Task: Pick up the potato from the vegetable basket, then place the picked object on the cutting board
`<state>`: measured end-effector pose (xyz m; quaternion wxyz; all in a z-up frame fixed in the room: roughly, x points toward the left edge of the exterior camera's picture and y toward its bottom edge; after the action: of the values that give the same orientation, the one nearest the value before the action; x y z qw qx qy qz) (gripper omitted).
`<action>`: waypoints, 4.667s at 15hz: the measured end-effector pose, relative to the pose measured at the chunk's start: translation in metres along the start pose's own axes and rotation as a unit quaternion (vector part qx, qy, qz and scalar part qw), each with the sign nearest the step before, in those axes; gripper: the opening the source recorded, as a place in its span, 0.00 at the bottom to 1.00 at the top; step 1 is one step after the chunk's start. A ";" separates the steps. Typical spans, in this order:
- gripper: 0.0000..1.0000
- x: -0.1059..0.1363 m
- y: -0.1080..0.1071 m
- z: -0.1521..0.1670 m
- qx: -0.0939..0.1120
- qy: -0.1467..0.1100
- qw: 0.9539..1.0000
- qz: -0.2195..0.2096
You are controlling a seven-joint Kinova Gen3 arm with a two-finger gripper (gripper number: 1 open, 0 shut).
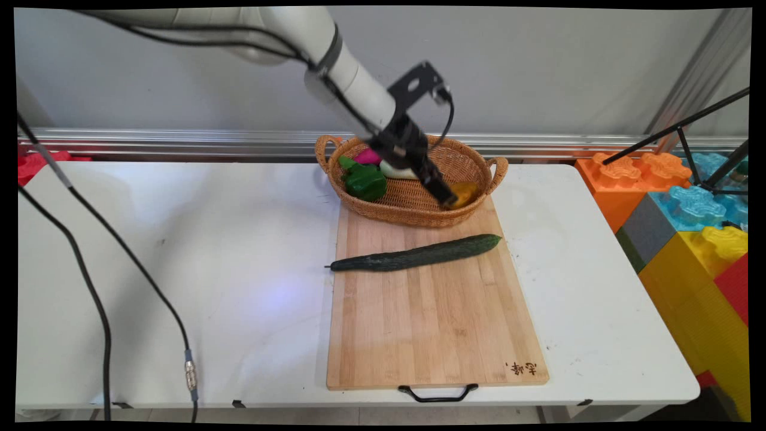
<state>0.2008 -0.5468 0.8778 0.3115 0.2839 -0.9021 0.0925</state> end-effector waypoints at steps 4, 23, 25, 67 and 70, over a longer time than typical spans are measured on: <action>1.00 0.019 -0.034 0.007 0.022 0.009 0.998 -0.065; 1.00 0.016 -0.101 0.113 -0.030 -0.020 0.978 -0.204; 1.00 0.015 -0.101 0.117 -0.033 -0.022 0.977 -0.211; 0.00 0.003 0.109 0.006 -0.050 -0.003 0.999 0.003; 0.00 -0.011 0.119 0.026 -0.046 -0.010 0.999 0.016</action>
<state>0.1267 -0.4530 0.8514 0.3141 0.2556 -0.9128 0.0526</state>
